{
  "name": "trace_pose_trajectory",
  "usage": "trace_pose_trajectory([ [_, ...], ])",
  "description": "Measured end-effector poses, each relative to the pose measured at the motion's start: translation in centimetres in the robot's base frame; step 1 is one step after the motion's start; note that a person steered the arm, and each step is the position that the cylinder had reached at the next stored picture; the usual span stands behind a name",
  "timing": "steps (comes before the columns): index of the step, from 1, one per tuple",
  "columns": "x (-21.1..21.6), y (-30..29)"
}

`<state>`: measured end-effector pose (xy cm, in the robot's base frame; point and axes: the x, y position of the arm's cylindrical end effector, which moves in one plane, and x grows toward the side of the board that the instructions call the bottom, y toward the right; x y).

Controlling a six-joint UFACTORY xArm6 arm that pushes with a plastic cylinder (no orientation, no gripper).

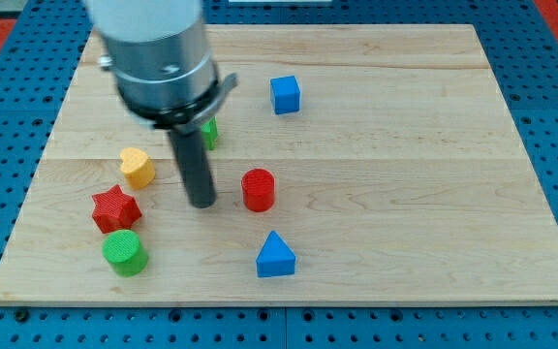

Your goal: Point your arm diagonally to the top right side of the red circle

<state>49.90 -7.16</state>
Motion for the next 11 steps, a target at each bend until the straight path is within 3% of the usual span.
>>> trace_pose_trajectory([
  [1, 0.2, 2.7],
  [4, -0.5, 2.5],
  [6, -6.2, 0.8],
  [9, -6.6, 0.7],
  [11, -4.6, 1.0],
])
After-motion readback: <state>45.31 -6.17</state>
